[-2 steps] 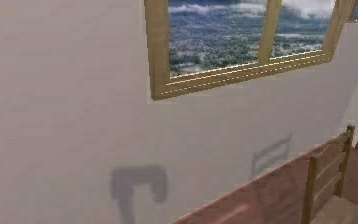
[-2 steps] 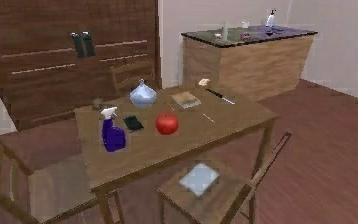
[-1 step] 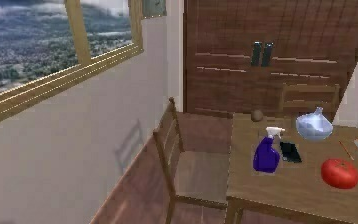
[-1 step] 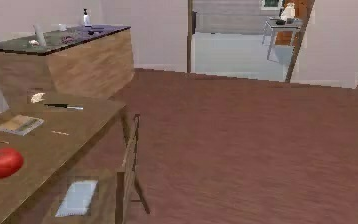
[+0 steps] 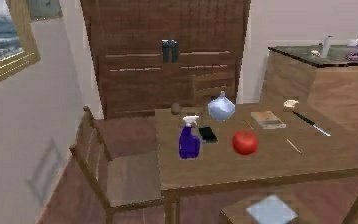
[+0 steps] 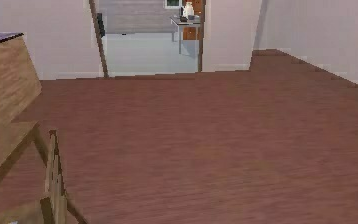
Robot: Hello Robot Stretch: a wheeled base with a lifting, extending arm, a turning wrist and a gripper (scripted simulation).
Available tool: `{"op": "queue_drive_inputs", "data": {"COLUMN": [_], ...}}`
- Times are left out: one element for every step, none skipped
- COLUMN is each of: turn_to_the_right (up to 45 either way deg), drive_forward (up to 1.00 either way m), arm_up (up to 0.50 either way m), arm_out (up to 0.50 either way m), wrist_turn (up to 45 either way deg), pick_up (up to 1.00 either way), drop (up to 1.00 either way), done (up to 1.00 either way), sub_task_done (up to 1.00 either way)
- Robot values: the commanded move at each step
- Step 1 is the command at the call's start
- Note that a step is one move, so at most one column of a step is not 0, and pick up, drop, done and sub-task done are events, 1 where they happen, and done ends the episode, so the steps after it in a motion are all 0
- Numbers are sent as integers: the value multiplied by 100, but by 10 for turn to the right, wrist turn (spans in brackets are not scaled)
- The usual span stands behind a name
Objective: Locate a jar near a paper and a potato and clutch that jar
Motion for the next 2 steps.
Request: {"op": "queue_drive_inputs", "data": {"turn_to_the_right": [0, -450], "drive_forward": [45, 0], "arm_up": [0, 0], "arm_out": [0, 0], "wrist_turn": [0, 0], "pick_up": [0, 0], "drop": [0, 0], "done": [0, 0], "sub_task_done": [0, 0]}}
